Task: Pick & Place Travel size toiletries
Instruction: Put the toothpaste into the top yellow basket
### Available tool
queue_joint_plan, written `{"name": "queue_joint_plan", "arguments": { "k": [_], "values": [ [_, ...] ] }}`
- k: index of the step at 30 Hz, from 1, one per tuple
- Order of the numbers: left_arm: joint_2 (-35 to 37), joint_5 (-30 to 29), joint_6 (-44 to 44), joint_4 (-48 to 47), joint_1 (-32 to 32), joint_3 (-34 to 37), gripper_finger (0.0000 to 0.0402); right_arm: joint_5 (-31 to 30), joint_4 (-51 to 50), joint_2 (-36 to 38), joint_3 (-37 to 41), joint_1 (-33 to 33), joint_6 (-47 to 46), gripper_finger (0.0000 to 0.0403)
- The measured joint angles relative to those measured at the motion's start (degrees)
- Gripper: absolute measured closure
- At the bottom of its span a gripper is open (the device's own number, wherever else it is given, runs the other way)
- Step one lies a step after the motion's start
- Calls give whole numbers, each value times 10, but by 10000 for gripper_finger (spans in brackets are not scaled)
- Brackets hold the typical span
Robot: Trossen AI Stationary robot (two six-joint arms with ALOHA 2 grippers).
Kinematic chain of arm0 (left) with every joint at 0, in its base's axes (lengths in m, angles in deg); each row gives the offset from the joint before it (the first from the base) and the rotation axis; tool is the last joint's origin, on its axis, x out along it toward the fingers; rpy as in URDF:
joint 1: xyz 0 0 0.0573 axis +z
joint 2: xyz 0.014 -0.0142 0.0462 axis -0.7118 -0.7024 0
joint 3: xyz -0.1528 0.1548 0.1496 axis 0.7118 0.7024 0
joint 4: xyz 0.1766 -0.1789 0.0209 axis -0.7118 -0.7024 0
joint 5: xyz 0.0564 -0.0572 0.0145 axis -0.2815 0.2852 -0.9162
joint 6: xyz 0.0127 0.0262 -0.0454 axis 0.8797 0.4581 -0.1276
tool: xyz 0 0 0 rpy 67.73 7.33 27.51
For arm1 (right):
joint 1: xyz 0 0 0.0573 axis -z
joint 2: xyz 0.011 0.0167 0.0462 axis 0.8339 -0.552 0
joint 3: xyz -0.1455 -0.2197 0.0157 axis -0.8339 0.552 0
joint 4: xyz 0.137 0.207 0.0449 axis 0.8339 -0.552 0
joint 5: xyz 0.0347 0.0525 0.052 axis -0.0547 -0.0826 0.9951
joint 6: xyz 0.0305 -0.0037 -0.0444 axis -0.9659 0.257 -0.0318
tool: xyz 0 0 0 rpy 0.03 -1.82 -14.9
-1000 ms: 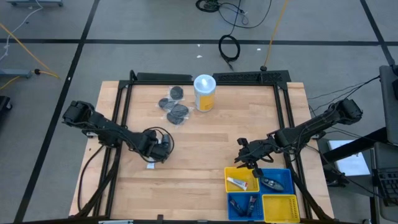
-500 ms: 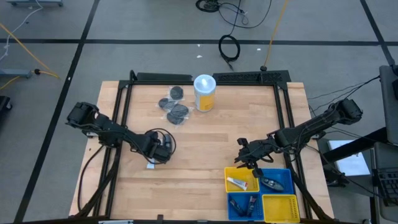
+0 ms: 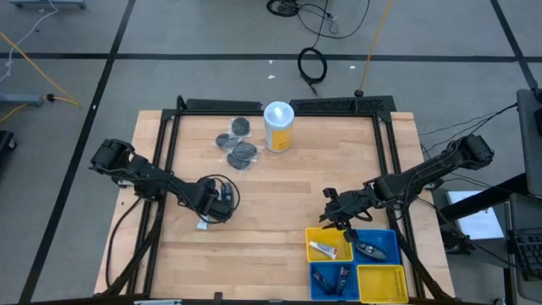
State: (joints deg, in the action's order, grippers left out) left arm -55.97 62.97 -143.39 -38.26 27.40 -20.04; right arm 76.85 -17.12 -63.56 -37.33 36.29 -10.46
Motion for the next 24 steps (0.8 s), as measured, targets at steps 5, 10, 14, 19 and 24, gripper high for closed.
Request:
{"name": "queue_joint_plan", "arguments": {
  "k": [5,10,14,19,24],
  "values": [
    [0,2,10,0,0,0,367,0,0,0,0,0,0,298],
    [1,-8,33,-10,0,-11,367,0,0,0,0,0,0,298],
    [1,-23,43,-49,-1,-42,367,0,0,0,0,0,0,298],
    [2,-62,75,-87,-1,-96,367,-1,0,0,0,0,1,298],
    [2,-139,148,-98,-1,-161,367,-40,0,0,0,0,3,298]
  ]
}}
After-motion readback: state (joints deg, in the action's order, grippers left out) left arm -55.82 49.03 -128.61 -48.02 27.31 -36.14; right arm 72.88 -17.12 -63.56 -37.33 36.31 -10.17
